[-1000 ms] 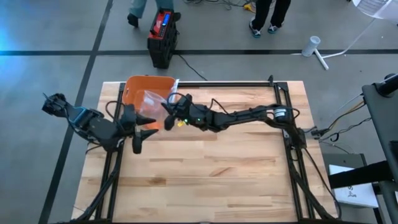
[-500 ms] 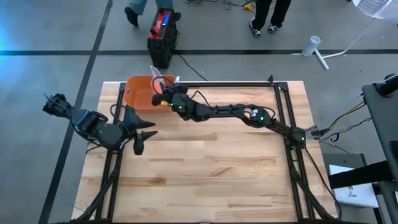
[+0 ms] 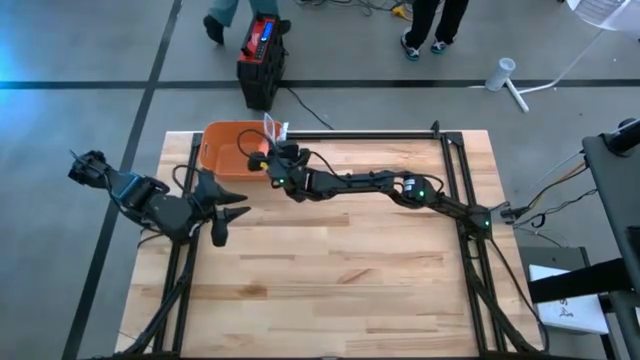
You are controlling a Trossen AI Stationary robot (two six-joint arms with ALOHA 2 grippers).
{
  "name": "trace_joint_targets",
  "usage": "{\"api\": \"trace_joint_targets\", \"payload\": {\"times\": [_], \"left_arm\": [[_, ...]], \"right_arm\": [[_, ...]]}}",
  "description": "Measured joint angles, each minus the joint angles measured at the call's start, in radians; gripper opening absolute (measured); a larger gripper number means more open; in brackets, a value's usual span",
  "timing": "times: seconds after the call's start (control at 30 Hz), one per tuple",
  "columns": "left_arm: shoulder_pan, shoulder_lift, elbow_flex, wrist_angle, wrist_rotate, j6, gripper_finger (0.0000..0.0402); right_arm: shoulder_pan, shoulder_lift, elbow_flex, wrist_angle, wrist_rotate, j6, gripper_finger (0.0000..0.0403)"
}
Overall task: Roll bandage
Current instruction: Put the transparent zip bag containing the rolled orange bandage into the orange bin
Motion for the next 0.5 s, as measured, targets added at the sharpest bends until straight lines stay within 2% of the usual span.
{"api": "trace_joint_targets", "payload": {"times": [0.13, 0.3, 0.4, 0.5], "left_arm": [[0.0, 0.032, 0.0, 0.007, 0.0, -0.002, 0.0131], [0.0, 0.076, 0.0, 0.077, -0.013, 0.005, 0.0128], [0.0, 0.086, 0.0, 0.104, -0.014, 0.026, 0.0136], [0.0, 0.084, 0.0, 0.103, -0.014, 0.023, 0.015]], "right_arm": [[-0.002, 0.002, -0.006, -0.022, 0.041, 0.017, 0.0], [-0.003, 0.002, -0.007, -0.127, 0.036, 0.15, 0.0004], [-0.006, 0.002, -0.007, -0.177, -0.001, 0.221, 0.0025], [-0.007, 0.002, -0.008, -0.233, -0.003, 0.258, 0.0063]]}}
